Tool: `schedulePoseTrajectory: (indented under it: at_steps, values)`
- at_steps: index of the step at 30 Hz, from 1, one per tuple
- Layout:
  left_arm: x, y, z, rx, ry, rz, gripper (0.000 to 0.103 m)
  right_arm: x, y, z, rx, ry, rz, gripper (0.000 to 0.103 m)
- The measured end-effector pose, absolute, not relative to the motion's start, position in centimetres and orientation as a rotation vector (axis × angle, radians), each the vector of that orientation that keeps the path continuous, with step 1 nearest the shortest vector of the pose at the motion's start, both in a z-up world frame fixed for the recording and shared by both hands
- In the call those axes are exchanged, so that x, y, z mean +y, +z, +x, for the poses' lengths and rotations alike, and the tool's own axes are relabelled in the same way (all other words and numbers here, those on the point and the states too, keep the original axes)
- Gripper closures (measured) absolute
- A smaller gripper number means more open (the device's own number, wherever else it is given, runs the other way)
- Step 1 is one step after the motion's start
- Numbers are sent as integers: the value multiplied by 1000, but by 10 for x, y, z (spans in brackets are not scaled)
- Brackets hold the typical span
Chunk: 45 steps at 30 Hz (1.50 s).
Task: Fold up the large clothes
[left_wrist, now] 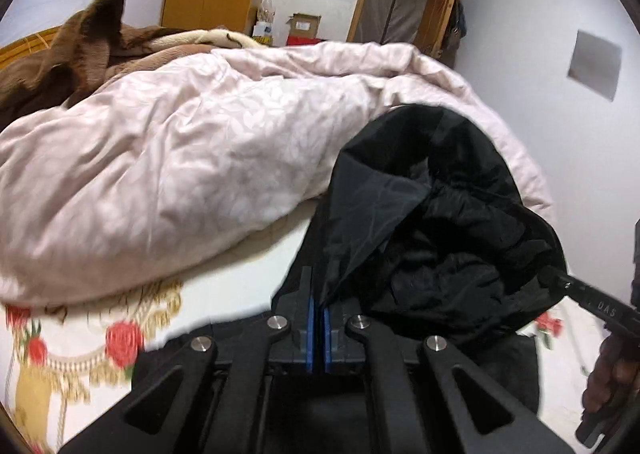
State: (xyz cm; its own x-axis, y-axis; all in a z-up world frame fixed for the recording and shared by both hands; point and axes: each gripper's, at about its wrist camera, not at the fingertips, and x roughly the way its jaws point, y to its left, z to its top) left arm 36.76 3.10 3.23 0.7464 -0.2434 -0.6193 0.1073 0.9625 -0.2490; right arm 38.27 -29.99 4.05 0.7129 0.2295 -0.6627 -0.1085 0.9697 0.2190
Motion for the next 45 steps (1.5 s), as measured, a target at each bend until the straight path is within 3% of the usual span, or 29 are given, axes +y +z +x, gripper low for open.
schedulePoseTrajectory:
  at_steps: [9, 18, 22, 27, 33, 40, 45]
  values:
    - [37, 7, 259, 787, -176, -197, 99, -308, 19, 271, 821, 179, 221, 94]
    - [68, -17, 205, 890, -110, -216, 94, -320, -21, 206, 954, 162, 225, 93]
    - [86, -13, 184, 893, -73, -260, 94, -330, -13, 188, 944, 150, 248, 85]
    - [84, 5, 197, 843, -98, -285, 90, -321, 8, 199, 886, 181, 270, 64]
    - [33, 5, 239, 828, -231, -242, 70, -277, -1, 243, 900, 265, 210, 63]
    - [7, -95, 260, 1028, -248, -190, 70, -262, -99, 270, 1109, 227, 160, 63]
    - [4, -104, 251, 1016, -242, -149, 66, -260, -111, 264, 1089, 228, 127, 63]
